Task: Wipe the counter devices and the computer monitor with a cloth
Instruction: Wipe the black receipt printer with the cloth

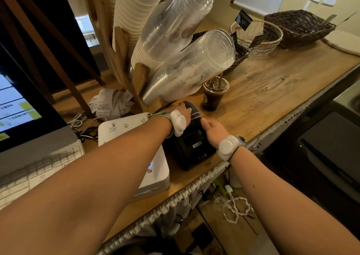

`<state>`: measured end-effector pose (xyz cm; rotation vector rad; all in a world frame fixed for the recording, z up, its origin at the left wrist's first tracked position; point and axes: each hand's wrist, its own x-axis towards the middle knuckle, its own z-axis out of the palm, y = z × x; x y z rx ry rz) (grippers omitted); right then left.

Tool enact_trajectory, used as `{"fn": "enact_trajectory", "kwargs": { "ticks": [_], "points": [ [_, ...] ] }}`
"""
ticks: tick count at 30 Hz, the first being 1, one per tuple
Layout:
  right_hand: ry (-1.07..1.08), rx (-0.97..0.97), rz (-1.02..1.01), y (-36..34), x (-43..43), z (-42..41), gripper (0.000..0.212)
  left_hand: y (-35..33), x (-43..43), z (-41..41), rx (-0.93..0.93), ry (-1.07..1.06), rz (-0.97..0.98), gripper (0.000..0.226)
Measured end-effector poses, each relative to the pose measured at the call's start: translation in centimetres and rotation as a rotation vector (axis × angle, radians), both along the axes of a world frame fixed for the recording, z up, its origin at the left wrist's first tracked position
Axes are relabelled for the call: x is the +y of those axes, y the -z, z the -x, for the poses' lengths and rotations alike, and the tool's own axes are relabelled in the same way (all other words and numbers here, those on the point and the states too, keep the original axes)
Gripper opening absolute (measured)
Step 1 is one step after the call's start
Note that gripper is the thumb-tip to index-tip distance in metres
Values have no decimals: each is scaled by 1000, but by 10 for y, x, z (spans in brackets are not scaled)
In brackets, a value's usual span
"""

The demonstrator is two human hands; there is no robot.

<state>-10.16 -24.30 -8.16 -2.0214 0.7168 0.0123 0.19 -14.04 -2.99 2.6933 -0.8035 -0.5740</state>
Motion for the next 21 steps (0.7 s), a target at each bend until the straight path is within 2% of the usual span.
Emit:
{"fn": "enact_trajectory", "kwargs": {
  "ticks": [3,8,10,15,19,21],
  "points": [
    [-4,-8,-21,2,1,-1,45,-10,5,-2,66,52,-127,22],
    [-28,-12,32,3,0,-2,44,-4,-6,-10,11,112,46,36],
    [-38,-11,43,3,-1,-2,44,-3,-7,-10,-5,130,34,39],
    [-24,17,30,2,0,-3,46,4,-3,-8,-26,12,-136,48],
    [-23,21,26,-1,2,-3,46,1,-6,-6,-108,148,-174,38],
    [-14,21,34,-2,3,-2,45,5,-4,-11,-127,137,-144,40]
  ]
}}
